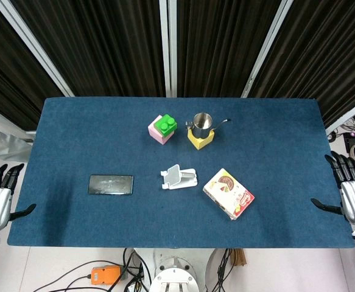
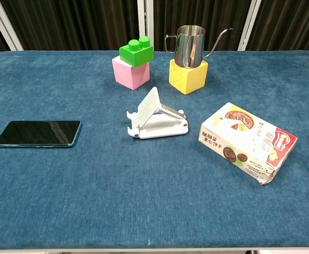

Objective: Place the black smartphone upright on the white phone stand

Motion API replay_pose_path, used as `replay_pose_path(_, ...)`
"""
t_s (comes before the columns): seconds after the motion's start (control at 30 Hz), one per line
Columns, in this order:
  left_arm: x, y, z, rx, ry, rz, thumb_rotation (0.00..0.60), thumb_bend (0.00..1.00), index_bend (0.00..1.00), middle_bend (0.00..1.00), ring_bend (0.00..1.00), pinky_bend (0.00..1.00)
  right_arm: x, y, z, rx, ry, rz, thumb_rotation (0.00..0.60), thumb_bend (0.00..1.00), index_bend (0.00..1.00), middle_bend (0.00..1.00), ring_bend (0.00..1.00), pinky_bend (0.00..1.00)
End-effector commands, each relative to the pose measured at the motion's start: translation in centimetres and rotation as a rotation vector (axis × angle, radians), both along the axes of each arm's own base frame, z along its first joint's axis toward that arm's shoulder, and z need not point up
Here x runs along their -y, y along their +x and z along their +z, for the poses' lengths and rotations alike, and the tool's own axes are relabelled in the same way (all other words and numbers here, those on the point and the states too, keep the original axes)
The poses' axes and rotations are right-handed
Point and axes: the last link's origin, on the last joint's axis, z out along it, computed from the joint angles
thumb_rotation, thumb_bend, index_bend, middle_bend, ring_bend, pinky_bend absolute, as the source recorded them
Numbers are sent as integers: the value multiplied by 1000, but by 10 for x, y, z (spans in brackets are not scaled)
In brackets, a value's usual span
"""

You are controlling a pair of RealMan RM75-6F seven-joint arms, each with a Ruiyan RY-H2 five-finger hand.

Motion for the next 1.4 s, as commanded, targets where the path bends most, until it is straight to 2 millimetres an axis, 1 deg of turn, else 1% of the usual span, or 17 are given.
replay_pose_path(0.03, -3, 3, -1, 0, -5, -11, 600, 73, 83, 127, 12, 0, 0, 1, 1, -1, -2, 2, 600, 61, 0, 63, 0, 57)
replay_pose_path(0.13, -14, 14, -6, -7, -28, -47, 600, 73, 84, 127, 12, 0, -1, 1, 6, -7, -14, 4, 600, 60, 0, 63, 0, 56)
replay_pose_path(0.23, -31, 32, -16, -8, -80, -96, 600, 73, 100, 128, 12, 0, -2, 2, 11, -12, -29, 5, 600, 61, 0, 63, 0, 57)
replay_pose_path(0.37, -53, 58, -42, -16, -192, -145, 600, 73, 129, 128, 14, 0, -4, 4, 14, -9, -40, 10, 600, 59, 0, 63, 0, 56)
replay_pose_path(0.43, -65, 70, -58, -20, -259, -156, 600, 73, 138, 128, 19, 0, -4, 4, 14, -9, -40, 9, 600, 61, 0, 64, 0, 56)
replay_pose_path(0.5, -76, 80, -75, -27, -314, -159, 600, 73, 147, 128, 23, 0, -4, 3, 13, -8, -35, 5, 600, 61, 0, 63, 0, 56)
replay_pose_path(0.67, -96, 96, -106, -67, -406, -140, 600, 80, 166, 128, 20, 0, -2, 3, 12, -10, -26, -2, 600, 62, 0, 63, 0, 56)
replay_pose_path(0.8, -103, 104, -123, -96, -447, -122, 600, 82, 166, 115, 4, 0, -2, 2, 13, -13, -28, -6, 600, 59, 0, 62, 0, 56)
replay_pose_path(0.97, -103, 111, -139, -93, -491, -90, 600, 82, 166, 113, 1, 0, -2, -1, 13, -7, -27, -17, 600, 60, 0, 63, 0, 56)
replay_pose_path(1.13, -103, 114, -150, -80, -507, -69, 600, 87, 189, 113, 0, 0, -1, -3, 11, -3, -15, -25, 600, 61, 0, 62, 0, 56)
replay_pose_path(1.3, -106, 115, -161, -99, -517, -46, 599, 100, 190, 113, 0, 0, -1, -4, 10, -1, -14, -24, 600, 60, 0, 62, 0, 56)
replay_pose_path(1.4, -108, 114, -164, -106, -519, -25, 580, 109, 199, 113, 0, 0, -1, -4, 10, 0, -10, -27, 600, 60, 0, 62, 0, 57)
